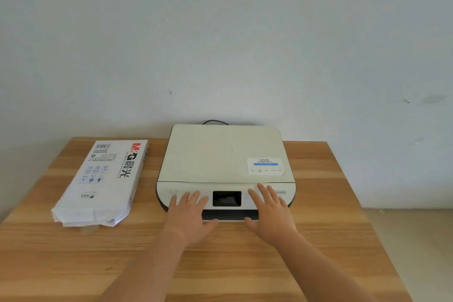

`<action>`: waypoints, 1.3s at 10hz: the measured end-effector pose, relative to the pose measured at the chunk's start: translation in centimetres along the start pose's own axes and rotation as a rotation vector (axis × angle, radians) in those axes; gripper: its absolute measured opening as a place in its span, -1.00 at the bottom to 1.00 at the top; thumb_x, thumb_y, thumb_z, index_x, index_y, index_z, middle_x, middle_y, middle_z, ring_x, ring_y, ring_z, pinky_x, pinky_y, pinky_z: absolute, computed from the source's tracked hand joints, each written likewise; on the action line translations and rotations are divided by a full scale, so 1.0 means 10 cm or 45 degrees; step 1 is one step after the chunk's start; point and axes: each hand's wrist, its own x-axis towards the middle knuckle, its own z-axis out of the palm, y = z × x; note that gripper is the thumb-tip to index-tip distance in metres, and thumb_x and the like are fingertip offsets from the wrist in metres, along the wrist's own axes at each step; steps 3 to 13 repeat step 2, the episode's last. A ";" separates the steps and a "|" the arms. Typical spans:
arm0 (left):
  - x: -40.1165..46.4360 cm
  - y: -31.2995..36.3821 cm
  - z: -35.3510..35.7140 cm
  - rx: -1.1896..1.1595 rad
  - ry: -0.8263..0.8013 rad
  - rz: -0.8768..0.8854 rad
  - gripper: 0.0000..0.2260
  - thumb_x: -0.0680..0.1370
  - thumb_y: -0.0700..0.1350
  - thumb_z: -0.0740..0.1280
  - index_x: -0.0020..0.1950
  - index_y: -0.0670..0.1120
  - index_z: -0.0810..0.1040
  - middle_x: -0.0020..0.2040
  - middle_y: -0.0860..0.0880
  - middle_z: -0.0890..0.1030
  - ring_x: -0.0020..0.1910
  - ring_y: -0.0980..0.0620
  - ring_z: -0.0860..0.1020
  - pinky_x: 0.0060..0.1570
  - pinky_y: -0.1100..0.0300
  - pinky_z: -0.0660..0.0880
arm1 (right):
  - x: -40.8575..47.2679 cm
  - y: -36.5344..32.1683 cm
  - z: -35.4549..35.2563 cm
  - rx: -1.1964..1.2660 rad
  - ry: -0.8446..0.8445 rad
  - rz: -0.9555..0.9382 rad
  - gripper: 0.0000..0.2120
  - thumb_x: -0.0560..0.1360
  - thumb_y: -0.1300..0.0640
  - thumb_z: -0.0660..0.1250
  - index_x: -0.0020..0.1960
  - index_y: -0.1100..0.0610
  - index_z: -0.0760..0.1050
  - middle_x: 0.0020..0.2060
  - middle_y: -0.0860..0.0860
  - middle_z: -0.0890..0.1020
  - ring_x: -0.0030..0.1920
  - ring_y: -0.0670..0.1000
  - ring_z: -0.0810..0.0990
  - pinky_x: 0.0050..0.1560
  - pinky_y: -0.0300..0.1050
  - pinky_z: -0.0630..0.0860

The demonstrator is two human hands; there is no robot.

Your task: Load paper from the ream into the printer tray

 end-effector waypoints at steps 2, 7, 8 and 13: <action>-0.16 0.15 -0.73 -0.442 0.046 -0.100 -0.35 0.46 0.42 0.07 0.40 0.06 0.38 0.37 0.06 0.44 0.29 0.03 0.43 0.22 0.07 0.39 | -0.15 -0.05 -0.65 0.260 0.138 0.028 -0.42 0.53 -0.18 0.19 0.50 -0.05 0.20 0.50 -0.11 0.20 0.47 -0.03 0.21 0.33 -0.04 0.37; -0.16 0.15 -0.73 -0.442 0.046 -0.100 -0.35 0.46 0.42 0.07 0.40 0.06 0.38 0.37 0.06 0.44 0.29 0.03 0.43 0.22 0.07 0.39 | -0.15 -0.05 -0.65 0.260 0.138 0.028 -0.42 0.53 -0.18 0.19 0.50 -0.05 0.20 0.50 -0.11 0.20 0.47 -0.03 0.21 0.33 -0.04 0.37; -0.16 0.15 -0.73 -0.442 0.046 -0.100 -0.35 0.46 0.42 0.07 0.40 0.06 0.38 0.37 0.06 0.44 0.29 0.03 0.43 0.22 0.07 0.39 | -0.15 -0.05 -0.65 0.260 0.138 0.028 -0.42 0.53 -0.18 0.19 0.50 -0.05 0.20 0.50 -0.11 0.20 0.47 -0.03 0.21 0.33 -0.04 0.37; -0.16 0.15 -0.73 -0.442 0.046 -0.100 -0.35 0.46 0.42 0.07 0.40 0.06 0.38 0.37 0.06 0.44 0.29 0.03 0.43 0.22 0.07 0.39 | -0.15 -0.05 -0.65 0.260 0.138 0.028 -0.42 0.53 -0.18 0.19 0.50 -0.05 0.20 0.50 -0.11 0.20 0.47 -0.03 0.21 0.33 -0.04 0.37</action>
